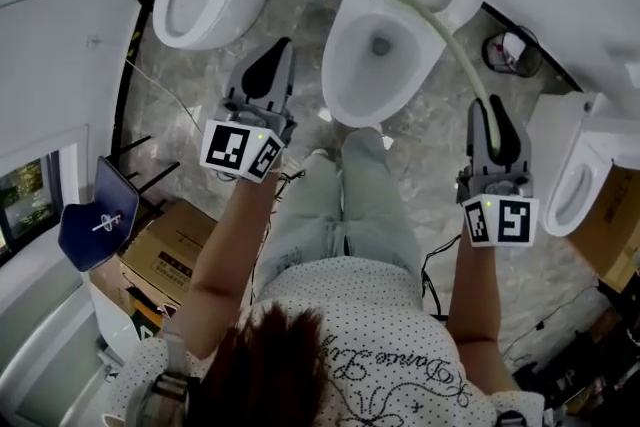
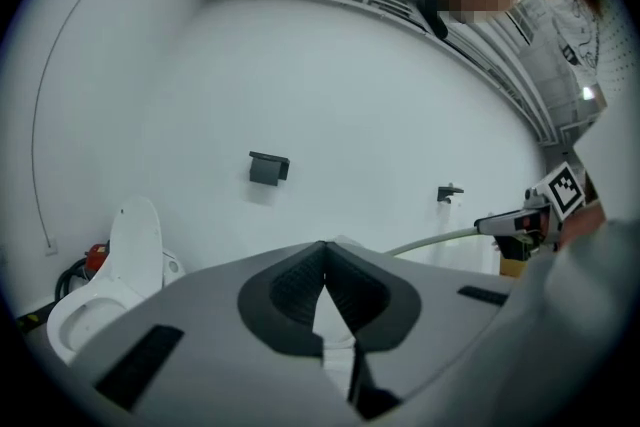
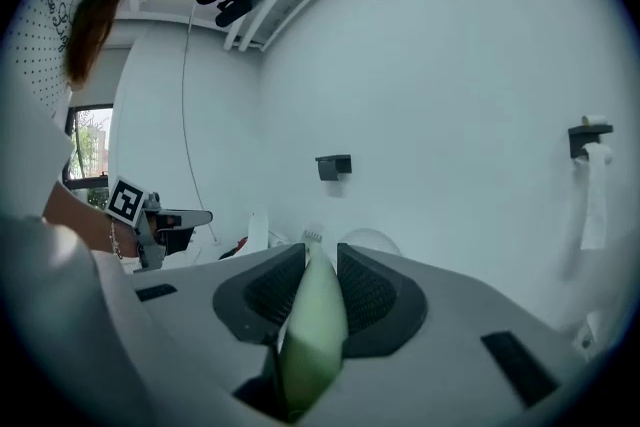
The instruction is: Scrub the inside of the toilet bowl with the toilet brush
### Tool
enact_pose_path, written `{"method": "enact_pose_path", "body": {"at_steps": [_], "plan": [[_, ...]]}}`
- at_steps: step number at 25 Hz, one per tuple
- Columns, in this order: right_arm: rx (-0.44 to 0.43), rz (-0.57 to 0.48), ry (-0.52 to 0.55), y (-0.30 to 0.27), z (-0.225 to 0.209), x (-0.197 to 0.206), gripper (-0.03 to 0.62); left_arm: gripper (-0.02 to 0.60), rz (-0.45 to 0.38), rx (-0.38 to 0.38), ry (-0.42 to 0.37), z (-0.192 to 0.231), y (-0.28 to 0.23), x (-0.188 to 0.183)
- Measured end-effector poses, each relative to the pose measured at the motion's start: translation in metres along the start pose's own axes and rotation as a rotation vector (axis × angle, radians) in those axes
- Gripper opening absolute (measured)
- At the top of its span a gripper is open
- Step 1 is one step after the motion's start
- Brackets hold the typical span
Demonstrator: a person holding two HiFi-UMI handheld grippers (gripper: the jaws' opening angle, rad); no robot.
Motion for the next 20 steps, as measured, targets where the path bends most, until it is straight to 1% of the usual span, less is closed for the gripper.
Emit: {"method": "enact_pose_path", "body": {"at_steps": [5,9,12,14,18,20], "plan": [[-0.014,0.104,-0.029,-0.021,-0.012,0.049,0.112,0.002,0.039,-0.033,0.022,0.019,-0.014,0.028],[-0.005,0.162,-0.069,-0.032,-0.011,0.085,0.112,0.002,0.069,-0.031,0.044,0.033,-0.029,0.063],[0.011,0.204,-0.095,-0.041,-0.005,0.113,0.11,0.002,0.087,-0.012,0.07,0.046,-0.042,0.09],[0.031,0.237,-0.115,-0.05,-0.002,0.136,0.11,0.002,0.096,0.008,0.071,0.053,-0.053,0.108],[0.091,0.283,-0.19,-0.064,0.002,0.182,0.11,0.002,0.113,0.049,0.08,0.069,-0.074,0.145],[0.125,0.306,-0.208,-0.069,0.004,0.204,0.11,0.002,0.125,0.07,0.089,0.078,-0.081,0.163]]}}
Point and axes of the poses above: the fingertips, and each gripper's own axes: y backward along the fingers, z to its left, x out of its underside, the point moved 1 cm from there along y, backward along the fingers, and after that the axes turned 11 degrees about x, right-handed, at the moved point
